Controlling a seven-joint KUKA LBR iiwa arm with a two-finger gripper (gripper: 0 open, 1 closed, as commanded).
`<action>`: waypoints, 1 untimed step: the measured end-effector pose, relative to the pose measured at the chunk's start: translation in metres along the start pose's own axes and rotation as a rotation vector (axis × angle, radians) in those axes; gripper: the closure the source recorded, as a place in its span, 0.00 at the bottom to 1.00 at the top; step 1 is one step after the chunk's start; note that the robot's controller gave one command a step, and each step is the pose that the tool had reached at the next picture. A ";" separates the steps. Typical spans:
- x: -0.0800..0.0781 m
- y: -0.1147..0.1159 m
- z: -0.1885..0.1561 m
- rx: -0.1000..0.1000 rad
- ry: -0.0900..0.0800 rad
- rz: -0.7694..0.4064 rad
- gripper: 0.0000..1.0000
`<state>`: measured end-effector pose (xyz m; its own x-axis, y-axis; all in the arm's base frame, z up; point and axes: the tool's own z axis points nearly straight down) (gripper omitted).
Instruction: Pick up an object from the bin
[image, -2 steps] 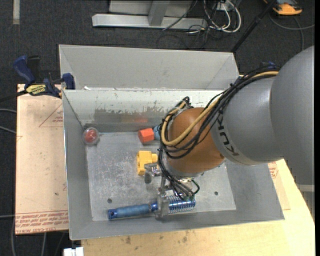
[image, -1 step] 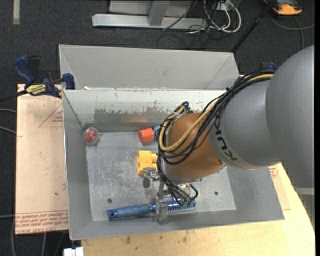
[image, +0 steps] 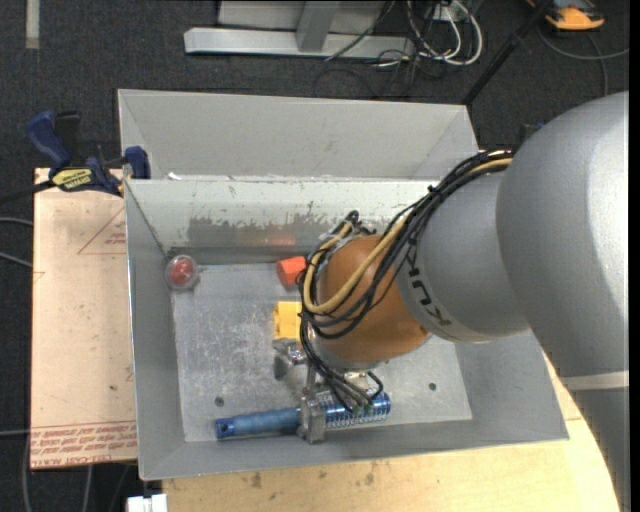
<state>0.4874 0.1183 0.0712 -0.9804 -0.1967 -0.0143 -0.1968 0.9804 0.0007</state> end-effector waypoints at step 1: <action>-0.002 0.000 -0.001 -0.001 -0.006 0.003 0.00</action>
Offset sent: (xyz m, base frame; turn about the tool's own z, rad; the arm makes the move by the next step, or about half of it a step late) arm 0.0000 0.0000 0.0000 0.0000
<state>0.4895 0.1186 0.0720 -0.9809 -0.1934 -0.0208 -0.1934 0.9811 0.0021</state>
